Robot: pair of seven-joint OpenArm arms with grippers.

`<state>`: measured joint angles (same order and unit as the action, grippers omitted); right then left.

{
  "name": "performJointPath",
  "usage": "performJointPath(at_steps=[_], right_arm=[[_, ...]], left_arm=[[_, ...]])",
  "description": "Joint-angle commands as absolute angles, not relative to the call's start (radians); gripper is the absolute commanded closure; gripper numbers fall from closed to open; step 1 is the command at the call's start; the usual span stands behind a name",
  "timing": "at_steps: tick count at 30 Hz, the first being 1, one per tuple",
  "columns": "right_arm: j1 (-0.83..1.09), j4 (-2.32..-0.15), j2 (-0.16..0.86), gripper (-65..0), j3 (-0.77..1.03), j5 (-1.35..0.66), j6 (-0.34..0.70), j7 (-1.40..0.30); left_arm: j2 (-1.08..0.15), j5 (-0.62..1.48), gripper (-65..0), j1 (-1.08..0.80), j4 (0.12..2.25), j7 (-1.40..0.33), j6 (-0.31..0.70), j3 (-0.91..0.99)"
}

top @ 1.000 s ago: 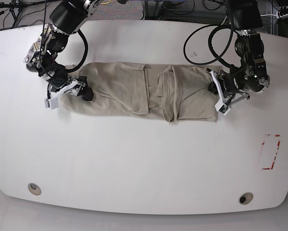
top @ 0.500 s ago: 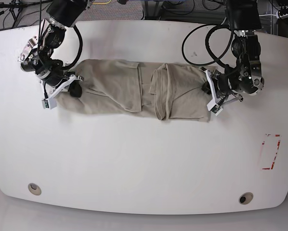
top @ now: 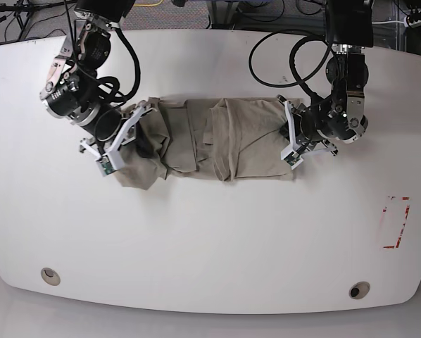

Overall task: Fold the T-shirt properly
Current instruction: 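Grasp both ends of the beige strip and push them toward each other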

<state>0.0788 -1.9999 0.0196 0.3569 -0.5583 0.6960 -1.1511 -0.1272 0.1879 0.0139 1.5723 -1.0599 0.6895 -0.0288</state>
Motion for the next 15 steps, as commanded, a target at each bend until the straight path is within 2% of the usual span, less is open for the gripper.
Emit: performJointPath(at_steps=[1,8,15], right_arm=[[0.056,-2.022,-0.008,0.0,0.312,-0.582,0.698,-1.104],[0.048,-2.014,-0.045,0.0,0.160,-0.578,0.698,-1.010],[0.022,-1.939,-0.033,0.0,0.005,-0.578,0.621,-0.900]], left_arm=[[-0.122,0.165,-3.6,0.002,1.558,-1.110,0.698,-0.039],[-0.107,0.165,-3.6,0.002,1.557,-1.109,0.698,-0.042],[-0.101,0.165,-3.6,0.002,1.561,-1.110,0.698,-0.042]])
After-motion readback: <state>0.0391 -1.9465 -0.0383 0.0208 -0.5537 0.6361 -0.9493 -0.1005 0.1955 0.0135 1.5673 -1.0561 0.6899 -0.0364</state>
